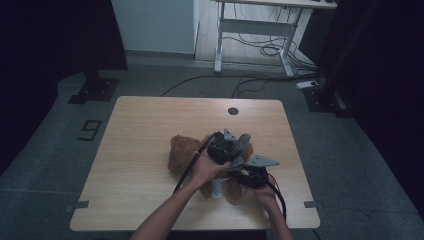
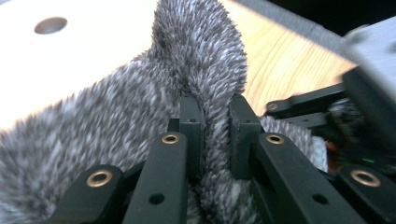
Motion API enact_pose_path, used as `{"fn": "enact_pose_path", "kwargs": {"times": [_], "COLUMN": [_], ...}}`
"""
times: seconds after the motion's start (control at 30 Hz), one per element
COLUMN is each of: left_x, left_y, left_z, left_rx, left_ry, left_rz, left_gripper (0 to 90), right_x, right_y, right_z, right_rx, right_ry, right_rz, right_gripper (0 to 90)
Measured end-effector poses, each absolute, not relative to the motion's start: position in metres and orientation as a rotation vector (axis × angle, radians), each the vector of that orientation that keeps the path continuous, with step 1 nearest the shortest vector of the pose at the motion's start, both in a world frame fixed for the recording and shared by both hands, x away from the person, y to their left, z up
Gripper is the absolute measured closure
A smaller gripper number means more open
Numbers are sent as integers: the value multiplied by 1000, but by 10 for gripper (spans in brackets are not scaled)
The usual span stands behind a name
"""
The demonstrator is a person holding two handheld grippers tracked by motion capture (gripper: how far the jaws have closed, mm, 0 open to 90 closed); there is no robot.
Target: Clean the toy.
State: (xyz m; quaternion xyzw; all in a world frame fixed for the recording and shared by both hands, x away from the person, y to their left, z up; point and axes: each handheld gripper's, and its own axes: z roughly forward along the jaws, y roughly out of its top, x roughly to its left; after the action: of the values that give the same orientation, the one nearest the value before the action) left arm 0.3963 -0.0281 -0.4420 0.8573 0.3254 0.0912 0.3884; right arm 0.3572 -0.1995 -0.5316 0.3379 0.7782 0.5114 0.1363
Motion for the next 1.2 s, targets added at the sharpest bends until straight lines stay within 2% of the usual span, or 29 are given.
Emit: {"fn": "enact_pose_path", "kwargs": {"times": [0.17,0.77,0.97,1.2], "left_x": [400,392,395,404], "left_y": [-9,117,158,178], "left_z": [-442,-436,-460,-508], "left_rx": [2153,2061,2026,2061], "left_ry": [865,1071,1201,1310], "left_rz": [224,481,488,351], "left_gripper": [791,792,795,796], "right_x": [358,359,359,359], "right_y": [-199,-201,-201,-202], "right_z": [-534,-535,-535,-536], "right_rx": [976,1005,1013,1017], "right_ry": [2253,2265,2260,2262], "right_rz": [1488,1510,1517,1526], "right_gripper": [602,605,604,605]}}
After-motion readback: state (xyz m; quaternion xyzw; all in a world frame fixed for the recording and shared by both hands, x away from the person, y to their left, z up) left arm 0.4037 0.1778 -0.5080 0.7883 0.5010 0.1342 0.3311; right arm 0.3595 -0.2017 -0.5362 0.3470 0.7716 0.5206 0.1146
